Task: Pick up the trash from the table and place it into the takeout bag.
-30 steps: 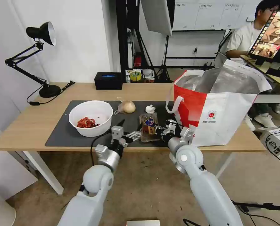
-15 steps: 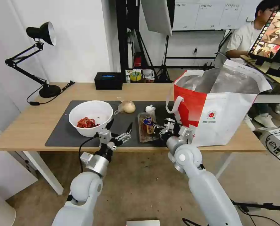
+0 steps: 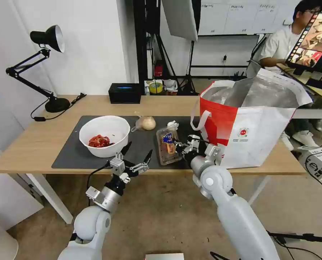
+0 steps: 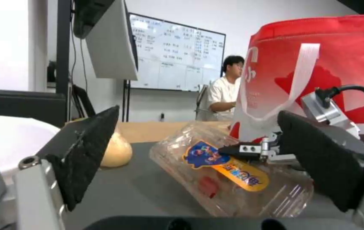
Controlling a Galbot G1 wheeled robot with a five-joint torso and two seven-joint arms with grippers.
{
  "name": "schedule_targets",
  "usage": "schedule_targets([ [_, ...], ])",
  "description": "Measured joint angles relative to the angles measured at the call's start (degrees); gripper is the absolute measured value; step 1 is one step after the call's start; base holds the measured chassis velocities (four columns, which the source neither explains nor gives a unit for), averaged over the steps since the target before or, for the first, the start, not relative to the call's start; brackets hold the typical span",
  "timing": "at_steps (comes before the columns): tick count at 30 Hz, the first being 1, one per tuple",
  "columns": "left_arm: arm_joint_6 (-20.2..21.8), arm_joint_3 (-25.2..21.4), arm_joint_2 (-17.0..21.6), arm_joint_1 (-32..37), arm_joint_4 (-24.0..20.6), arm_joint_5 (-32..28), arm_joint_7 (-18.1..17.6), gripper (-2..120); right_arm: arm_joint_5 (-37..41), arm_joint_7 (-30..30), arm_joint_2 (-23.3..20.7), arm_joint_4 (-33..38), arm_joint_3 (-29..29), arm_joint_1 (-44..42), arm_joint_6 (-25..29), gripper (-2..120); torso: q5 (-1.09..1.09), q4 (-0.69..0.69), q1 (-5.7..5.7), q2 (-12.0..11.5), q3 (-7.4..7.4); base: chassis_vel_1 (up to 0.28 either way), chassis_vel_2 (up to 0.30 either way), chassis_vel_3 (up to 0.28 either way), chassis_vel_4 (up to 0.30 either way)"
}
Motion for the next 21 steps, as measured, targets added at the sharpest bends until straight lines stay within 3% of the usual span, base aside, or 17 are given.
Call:
schedule_targets([
  [21, -1.2, -1.9, -0.4, 2.3, -1.5, -0.1, 0.2, 100, -2.4, -4.5, -1.6, 7.1, -1.4, -0.7, 1.0, 0, 0.0, 0.0, 0.0, 0.0, 0.0, 0.0, 0.0, 0.0, 0.0],
])
